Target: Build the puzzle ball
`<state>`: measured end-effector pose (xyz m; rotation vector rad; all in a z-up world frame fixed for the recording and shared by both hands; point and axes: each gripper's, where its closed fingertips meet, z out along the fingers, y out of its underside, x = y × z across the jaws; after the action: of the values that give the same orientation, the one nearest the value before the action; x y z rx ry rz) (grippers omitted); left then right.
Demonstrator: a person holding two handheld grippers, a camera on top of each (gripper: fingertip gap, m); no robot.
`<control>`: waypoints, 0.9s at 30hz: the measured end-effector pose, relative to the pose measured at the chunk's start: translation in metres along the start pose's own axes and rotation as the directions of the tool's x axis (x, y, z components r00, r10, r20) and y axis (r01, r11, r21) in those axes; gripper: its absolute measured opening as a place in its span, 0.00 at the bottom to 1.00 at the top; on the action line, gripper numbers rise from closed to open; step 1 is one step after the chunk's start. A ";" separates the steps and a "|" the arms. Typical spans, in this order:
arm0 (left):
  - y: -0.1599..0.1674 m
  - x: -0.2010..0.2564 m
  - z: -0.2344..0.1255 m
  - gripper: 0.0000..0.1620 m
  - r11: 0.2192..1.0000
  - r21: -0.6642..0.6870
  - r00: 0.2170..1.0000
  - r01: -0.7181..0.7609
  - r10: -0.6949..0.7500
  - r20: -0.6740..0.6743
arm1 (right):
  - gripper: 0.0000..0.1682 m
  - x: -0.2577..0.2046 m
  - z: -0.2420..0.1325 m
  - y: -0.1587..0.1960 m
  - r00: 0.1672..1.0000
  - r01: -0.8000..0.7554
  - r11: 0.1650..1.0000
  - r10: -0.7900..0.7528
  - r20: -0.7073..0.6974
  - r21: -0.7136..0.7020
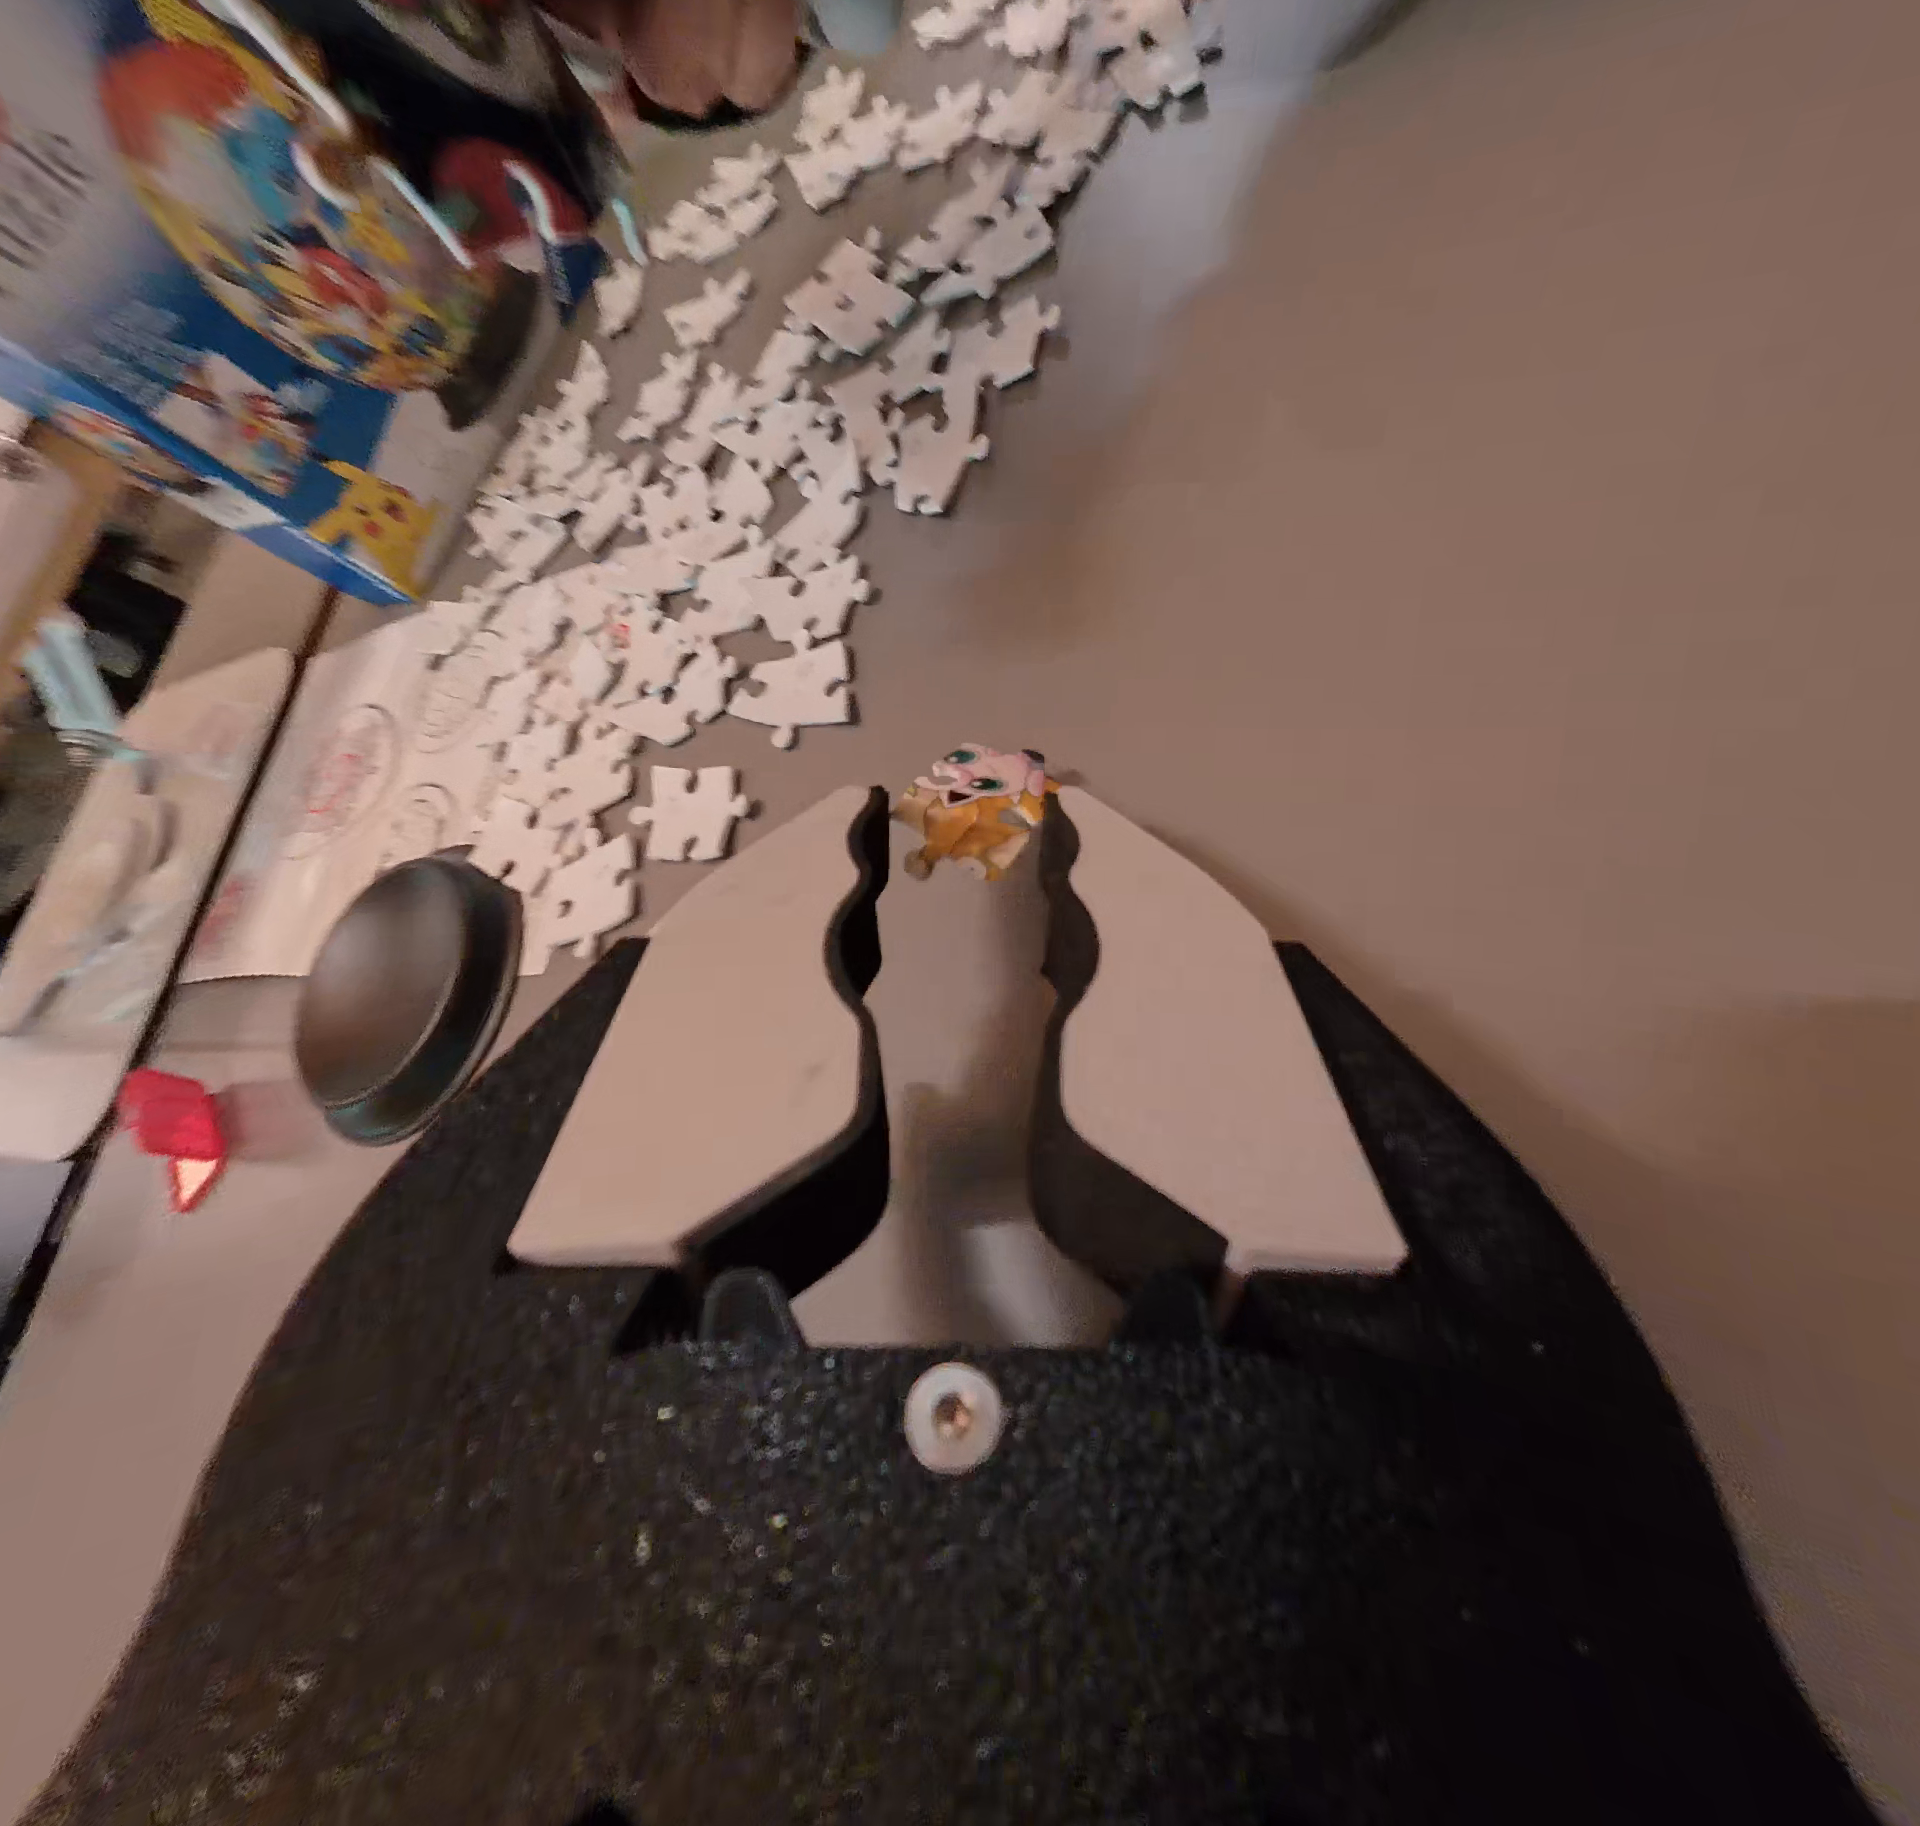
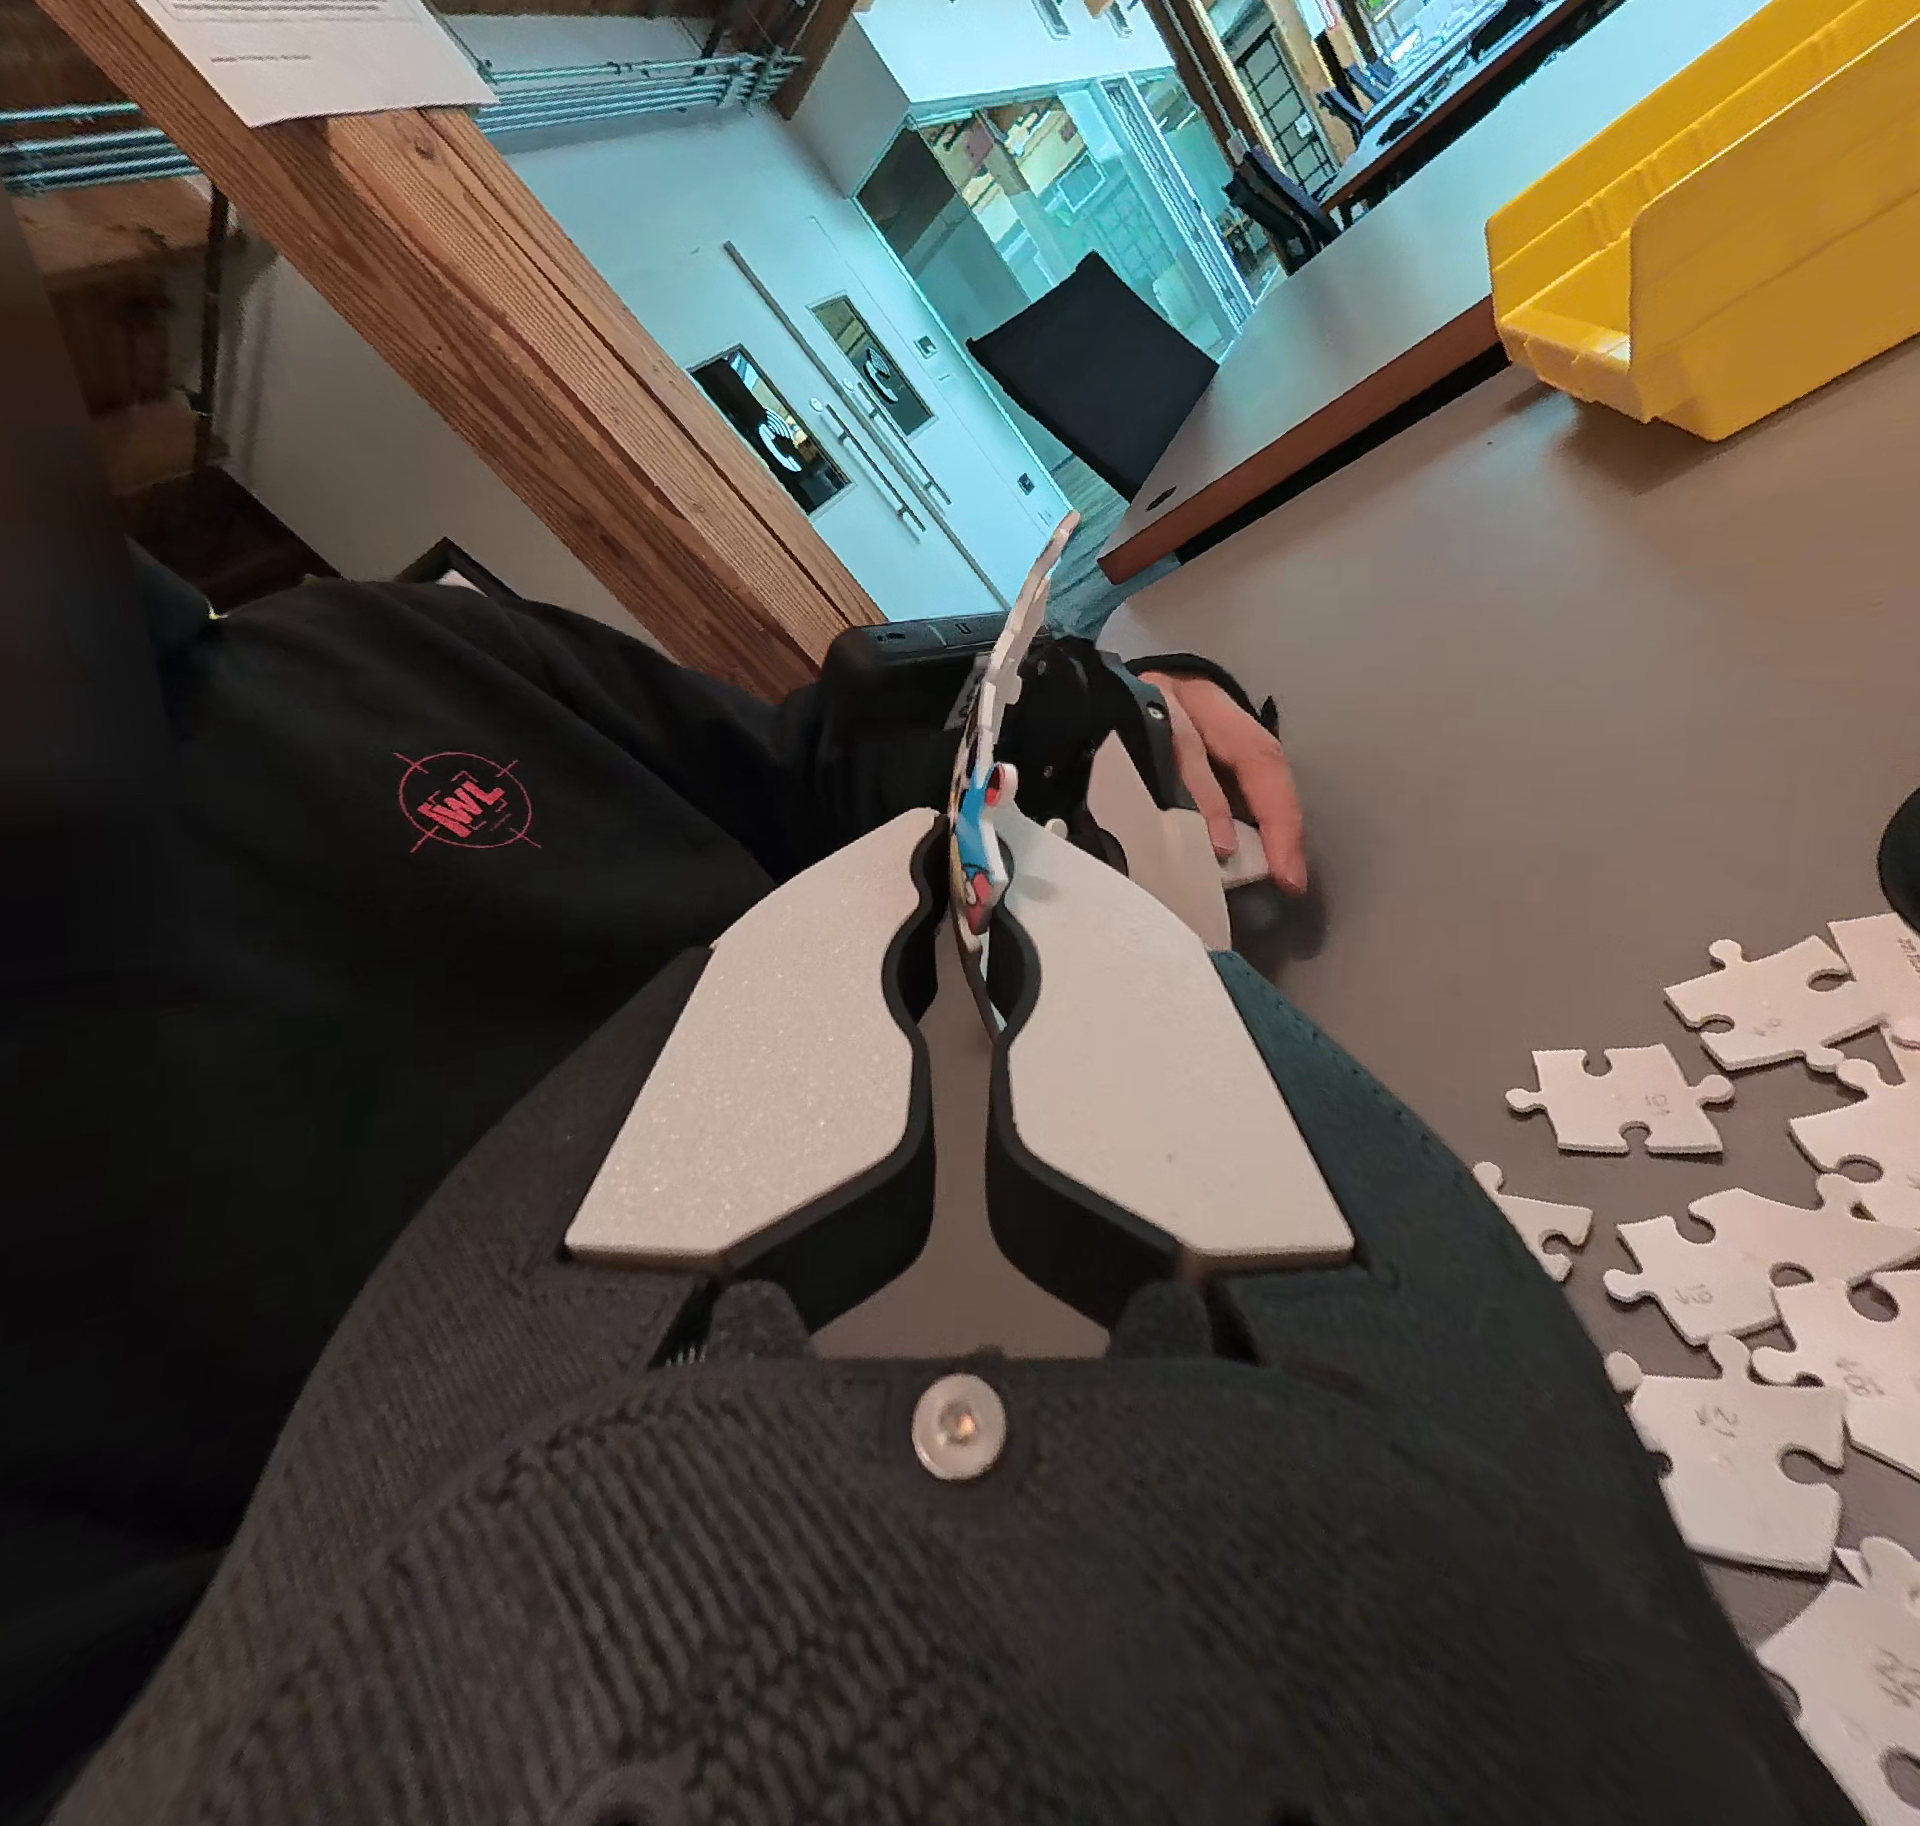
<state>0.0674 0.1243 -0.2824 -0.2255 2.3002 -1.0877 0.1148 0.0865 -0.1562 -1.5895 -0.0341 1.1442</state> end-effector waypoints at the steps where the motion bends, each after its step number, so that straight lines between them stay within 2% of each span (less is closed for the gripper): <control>1: -0.001 -0.001 -0.002 0.16 1.000 0.010 1.000 -0.001 0.000 0.019 | 0.02 0.001 0.001 0.001 1.000 -0.006 1.000 0.006 0.004 0.000; 5: -0.013 -0.015 -0.013 0.16 0.998 0.058 0.992 -0.003 -0.004 0.127 | 0.02 0.003 0.006 -0.001 0.999 -0.027 0.999 0.026 0.030 0.024; 8: -0.044 -0.036 -0.035 0.16 0.988 0.156 0.971 -0.016 -0.022 0.239 | 0.02 -0.001 0.007 -0.006 0.996 -0.040 0.997 0.035 0.077 0.063; 11: -0.084 -0.056 -0.062 0.04 0.961 0.271 0.942 -0.055 -0.040 0.334 | 0.02 -0.004 0.010 -0.008 0.991 -0.063 0.995 0.052 0.126 0.083; 12: -0.088 -0.060 -0.066 0.00 0.964 0.257 0.937 -0.069 -0.026 0.349 | 0.02 -0.003 0.011 -0.006 0.991 -0.067 0.995 0.058 0.119 0.072; 14: -0.074 -0.055 -0.061 0.03 0.990 0.134 0.962 -0.034 -0.004 0.274 | 0.02 0.002 0.011 -0.002 0.995 -0.064 0.997 0.060 0.083 0.047; 16: -0.046 -0.050 -0.052 0.06 0.995 0.041 0.977 0.092 -0.099 0.190 | 0.02 0.004 0.006 -0.002 0.997 -0.056 0.998 0.054 0.047 0.037; 18: -0.017 -0.057 -0.046 0.13 0.965 -0.005 0.947 0.261 -0.255 0.194 | 0.02 0.003 -0.002 -0.004 1.000 -0.031 0.999 0.031 0.003 0.039; 19: -0.005 -0.063 -0.044 0.19 0.943 -0.017 0.923 0.333 -0.323 0.207 | 0.02 0.000 -0.008 -0.007 1.000 -0.017 0.999 0.017 -0.006 0.048; 22: 0.015 -0.094 -0.035 0.23 0.878 0.013 0.841 0.478 -0.462 0.282 | 0.02 -0.005 -0.028 -0.016 0.998 0.022 0.996 -0.017 -0.062 0.089; 24: 0.016 -0.112 -0.024 0.25 0.869 0.021 0.828 0.495 -0.479 0.291 | 0.02 -0.008 -0.041 -0.020 0.994 0.051 0.993 -0.040 -0.098 0.108; 27: 0.009 -0.118 0.006 0.21 0.953 -0.052 0.933 0.297 -0.278 0.227 | 0.02 -0.014 -0.054 -0.025 0.991 0.079 0.987 -0.063 -0.116 0.143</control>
<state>0.1681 0.1714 -0.2408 -0.7014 2.1606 -1.0445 0.1562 0.0484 -0.1334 -1.5060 0.0650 0.9792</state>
